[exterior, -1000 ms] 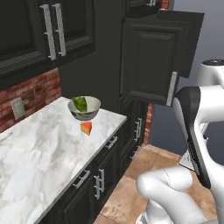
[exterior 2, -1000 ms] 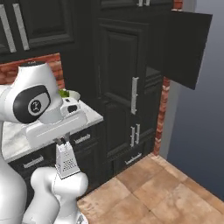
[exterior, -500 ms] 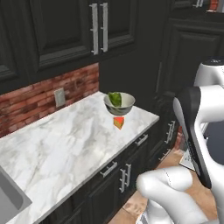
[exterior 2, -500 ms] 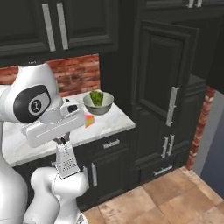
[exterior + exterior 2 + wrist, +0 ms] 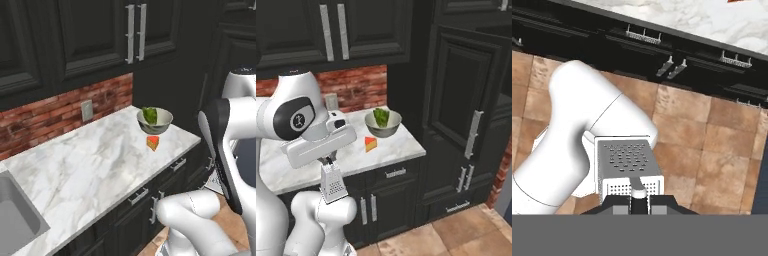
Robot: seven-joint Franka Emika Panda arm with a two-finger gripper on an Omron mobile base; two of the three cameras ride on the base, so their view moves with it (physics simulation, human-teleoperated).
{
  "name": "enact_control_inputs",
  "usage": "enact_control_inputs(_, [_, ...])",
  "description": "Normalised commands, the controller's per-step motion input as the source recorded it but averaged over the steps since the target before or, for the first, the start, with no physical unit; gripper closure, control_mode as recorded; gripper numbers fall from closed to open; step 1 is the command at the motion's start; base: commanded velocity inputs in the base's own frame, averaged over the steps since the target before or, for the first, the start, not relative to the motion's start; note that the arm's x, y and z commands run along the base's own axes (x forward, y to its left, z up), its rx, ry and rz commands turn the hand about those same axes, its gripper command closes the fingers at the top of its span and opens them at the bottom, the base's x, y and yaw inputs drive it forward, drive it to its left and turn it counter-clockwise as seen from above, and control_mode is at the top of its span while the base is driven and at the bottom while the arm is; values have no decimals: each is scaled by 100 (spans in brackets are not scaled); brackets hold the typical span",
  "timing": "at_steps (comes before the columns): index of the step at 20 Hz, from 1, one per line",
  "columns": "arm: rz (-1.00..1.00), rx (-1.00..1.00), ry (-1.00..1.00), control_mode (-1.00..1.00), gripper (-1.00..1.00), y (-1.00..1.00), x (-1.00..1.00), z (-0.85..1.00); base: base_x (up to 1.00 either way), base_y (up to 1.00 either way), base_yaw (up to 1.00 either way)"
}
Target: Pick the cheese from the fridge and the cheese grater from the cabinet and place them next to the salad bowl.
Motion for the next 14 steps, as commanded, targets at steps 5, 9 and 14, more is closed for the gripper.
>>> enact_control_inputs(5, [0,0,0,100,100,0,0,0,49,-4,20])
enact_control_inputs(9, [0,0,0,100,100,0,0,0,36,-24,12])
enact_control_inputs(14, [0,0,0,100,100,0,0,0,34,-35,5])
